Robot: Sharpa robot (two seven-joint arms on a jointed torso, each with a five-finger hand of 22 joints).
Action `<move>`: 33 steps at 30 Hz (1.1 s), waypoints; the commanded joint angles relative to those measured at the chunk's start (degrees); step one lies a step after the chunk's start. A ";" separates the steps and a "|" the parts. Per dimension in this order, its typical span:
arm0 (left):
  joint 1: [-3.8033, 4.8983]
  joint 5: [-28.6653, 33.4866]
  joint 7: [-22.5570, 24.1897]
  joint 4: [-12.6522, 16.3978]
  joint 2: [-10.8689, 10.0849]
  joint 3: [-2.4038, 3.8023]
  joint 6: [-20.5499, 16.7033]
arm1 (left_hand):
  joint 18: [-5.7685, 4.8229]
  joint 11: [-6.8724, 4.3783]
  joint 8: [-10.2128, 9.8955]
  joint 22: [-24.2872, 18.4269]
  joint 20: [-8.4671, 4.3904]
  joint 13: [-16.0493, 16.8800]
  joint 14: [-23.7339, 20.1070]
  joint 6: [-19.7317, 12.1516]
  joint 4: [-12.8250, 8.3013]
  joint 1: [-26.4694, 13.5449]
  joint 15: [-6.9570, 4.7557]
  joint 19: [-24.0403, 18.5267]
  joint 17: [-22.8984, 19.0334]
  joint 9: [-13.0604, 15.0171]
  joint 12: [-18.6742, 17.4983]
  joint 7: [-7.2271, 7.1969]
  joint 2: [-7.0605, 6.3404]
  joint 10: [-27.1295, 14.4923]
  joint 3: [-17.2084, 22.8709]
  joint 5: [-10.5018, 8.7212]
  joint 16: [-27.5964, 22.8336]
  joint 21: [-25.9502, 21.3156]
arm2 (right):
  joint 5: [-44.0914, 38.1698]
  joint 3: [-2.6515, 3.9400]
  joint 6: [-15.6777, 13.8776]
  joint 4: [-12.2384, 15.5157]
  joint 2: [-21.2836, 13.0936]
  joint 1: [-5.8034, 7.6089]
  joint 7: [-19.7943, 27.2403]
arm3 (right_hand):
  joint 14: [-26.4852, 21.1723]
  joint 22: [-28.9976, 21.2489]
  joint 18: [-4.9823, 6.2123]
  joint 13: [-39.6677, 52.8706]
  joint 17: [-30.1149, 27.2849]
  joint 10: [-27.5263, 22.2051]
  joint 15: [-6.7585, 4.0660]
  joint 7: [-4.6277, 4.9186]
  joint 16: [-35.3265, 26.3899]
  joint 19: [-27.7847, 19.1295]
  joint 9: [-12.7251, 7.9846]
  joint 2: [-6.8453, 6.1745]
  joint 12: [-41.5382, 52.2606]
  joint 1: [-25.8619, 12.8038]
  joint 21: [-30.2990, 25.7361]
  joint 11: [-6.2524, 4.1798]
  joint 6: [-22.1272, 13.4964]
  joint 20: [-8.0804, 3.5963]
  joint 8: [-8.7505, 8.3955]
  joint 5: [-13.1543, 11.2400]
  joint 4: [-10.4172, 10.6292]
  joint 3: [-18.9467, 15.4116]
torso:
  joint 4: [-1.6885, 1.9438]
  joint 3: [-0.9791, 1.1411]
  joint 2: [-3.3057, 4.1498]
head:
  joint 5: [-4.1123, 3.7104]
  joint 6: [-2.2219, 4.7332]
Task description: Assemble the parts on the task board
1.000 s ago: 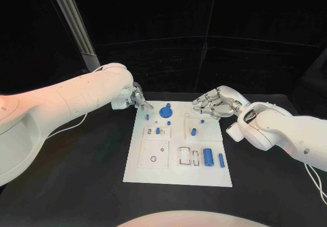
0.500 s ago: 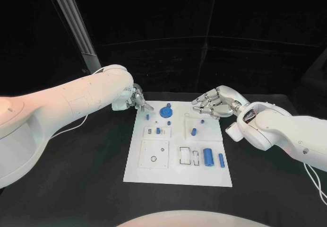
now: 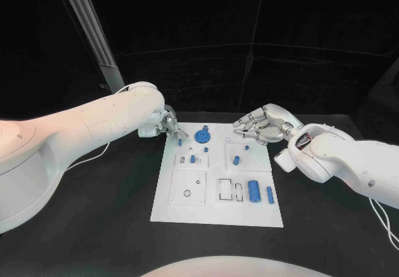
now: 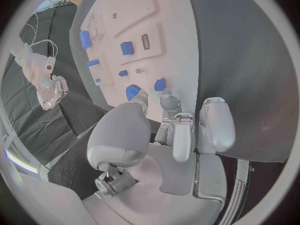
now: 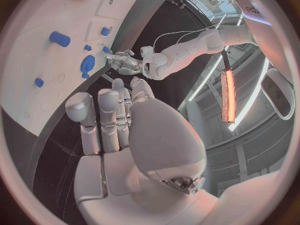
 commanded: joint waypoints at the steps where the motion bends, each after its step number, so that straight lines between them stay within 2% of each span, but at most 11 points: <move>1: -0.03 -0.35 0.76 -0.29 0.12 0.02 1.69 | 0.96 0.15 -0.24 0.12 0.13 -0.02 6.06 0.05 -0.19 0.47 0.13 0.28 15.09 -0.07 0.41 -0.09 0.34 0.06 -0.02 0.34 0.18 0.40 | 0.19 0.03 0.31 0.05 0.03 0.09 0.52 | -0.36 -0.03 0.66 -0.06 -0.03 -0.59 -0.04 0.02 -0.29 -0.26 -0.08 -0.16 0.16 0.47 -0.16 0.00 -0.30 0.01 0.06 0.07 0.24 0.20 | -0.03 0.02 -0.01 | -0.06 -0.06; 27: -0.27 0.32 0.82 -0.78 0.49 0.02 2.82 | 0.93 0.08 -0.31 0.35 0.12 0.01 6.06 0.56 -0.52 1.72 0.09 0.36 15.09 -0.19 0.73 -0.17 1.04 0.28 0.24 0.49 0.18 0.53 | 0.19 0.03 0.43 0.00 0.16 0.09 0.55 | -0.38 -0.05 0.67 -0.09 0.00 -0.64 -0.03 0.05 -0.25 -0.29 -0.07 -0.13 0.19 0.57 -0.19 0.01 -0.34 0.03 0.08 0.21 0.23 0.27 | 0.06 0.00 -0.03 | -0.27 -0.06; 33: -0.35 0.37 0.88 -0.95 0.67 0.02 3.04 | 0.92 0.04 -0.55 0.42 0.07 -0.16 6.06 0.77 -1.12 3.32 0.05 0.36 15.09 -0.36 0.87 -0.21 1.92 0.33 0.92 0.31 0.18 0.55 | 0.19 0.03 0.45 0.00 0.22 0.09 0.57 | -0.38 -0.05 0.67 -0.09 0.00 -0.64 -0.03 0.05 -0.25 -0.29 -0.07 -0.13 0.19 0.57 -0.19 0.01 -0.34 0.03 0.08 0.21 0.23 0.27 | 0.01 0.01 -0.04 | -0.25 -0.04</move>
